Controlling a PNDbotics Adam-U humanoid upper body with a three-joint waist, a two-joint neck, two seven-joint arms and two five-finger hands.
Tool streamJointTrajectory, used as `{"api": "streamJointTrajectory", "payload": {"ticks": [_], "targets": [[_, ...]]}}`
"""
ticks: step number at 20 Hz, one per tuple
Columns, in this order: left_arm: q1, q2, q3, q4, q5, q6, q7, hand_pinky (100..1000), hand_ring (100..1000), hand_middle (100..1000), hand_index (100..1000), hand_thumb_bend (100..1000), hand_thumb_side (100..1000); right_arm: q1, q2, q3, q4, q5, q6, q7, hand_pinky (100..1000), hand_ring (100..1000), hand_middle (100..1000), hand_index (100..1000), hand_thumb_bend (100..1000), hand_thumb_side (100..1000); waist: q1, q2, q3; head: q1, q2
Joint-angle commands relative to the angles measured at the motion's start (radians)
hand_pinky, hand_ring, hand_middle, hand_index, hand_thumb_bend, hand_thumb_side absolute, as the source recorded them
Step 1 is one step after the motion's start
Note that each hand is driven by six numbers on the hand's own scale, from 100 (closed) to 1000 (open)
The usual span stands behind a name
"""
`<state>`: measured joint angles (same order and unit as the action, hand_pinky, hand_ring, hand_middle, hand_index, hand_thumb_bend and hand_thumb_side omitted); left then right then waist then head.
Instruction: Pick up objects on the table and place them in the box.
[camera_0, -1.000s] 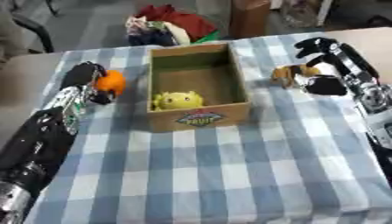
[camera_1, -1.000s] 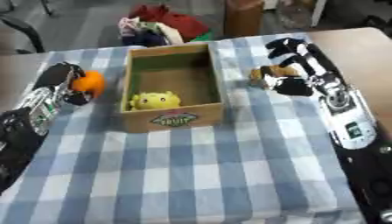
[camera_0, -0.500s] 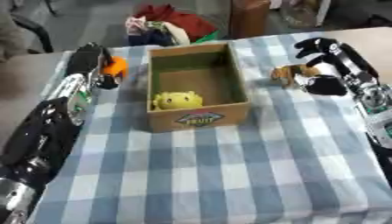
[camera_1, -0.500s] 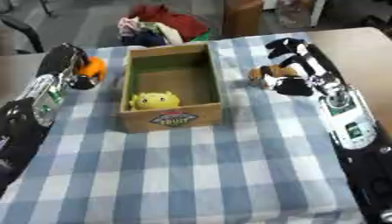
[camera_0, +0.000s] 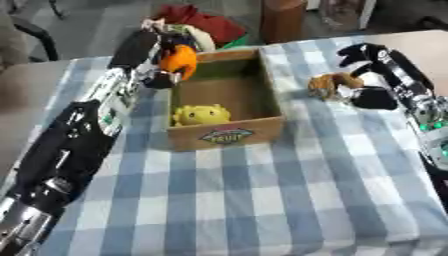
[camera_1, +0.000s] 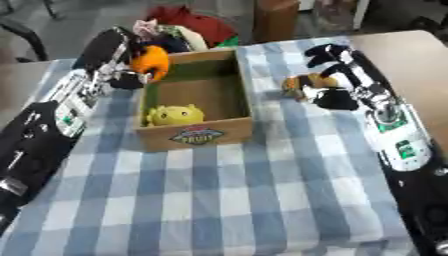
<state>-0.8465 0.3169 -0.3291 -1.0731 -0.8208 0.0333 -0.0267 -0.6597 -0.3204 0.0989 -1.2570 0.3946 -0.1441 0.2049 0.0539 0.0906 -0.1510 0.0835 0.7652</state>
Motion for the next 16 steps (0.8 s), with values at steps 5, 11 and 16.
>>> {"api": "streamJointTrajectory", "payload": {"ticks": [5,11,16], "targets": [[-0.002,0.016,-0.012,-0.02,0.046,-0.087,-0.11,749,699,745,778,592,246,-0.022,-0.016,-0.009,-0.006,0.008,-0.001,-0.003,662,794,625,797,189,100,-0.004,-0.013,0.003,-0.002,0.002],[0.053,0.022,0.092,-0.163,0.138,-0.038,-0.096,780,716,771,777,553,408,-0.044,-0.047,-0.019,0.028,0.033,-0.005,-0.013,670,797,635,804,215,100,-0.007,-0.01,0.019,-0.01,-0.001],[0.149,0.038,0.166,-0.294,0.218,-0.034,-0.017,767,657,691,737,474,305,-0.085,-0.085,-0.023,0.115,0.088,-0.032,-0.01,686,803,669,823,268,100,-0.01,-0.008,0.045,-0.024,-0.003]]}}
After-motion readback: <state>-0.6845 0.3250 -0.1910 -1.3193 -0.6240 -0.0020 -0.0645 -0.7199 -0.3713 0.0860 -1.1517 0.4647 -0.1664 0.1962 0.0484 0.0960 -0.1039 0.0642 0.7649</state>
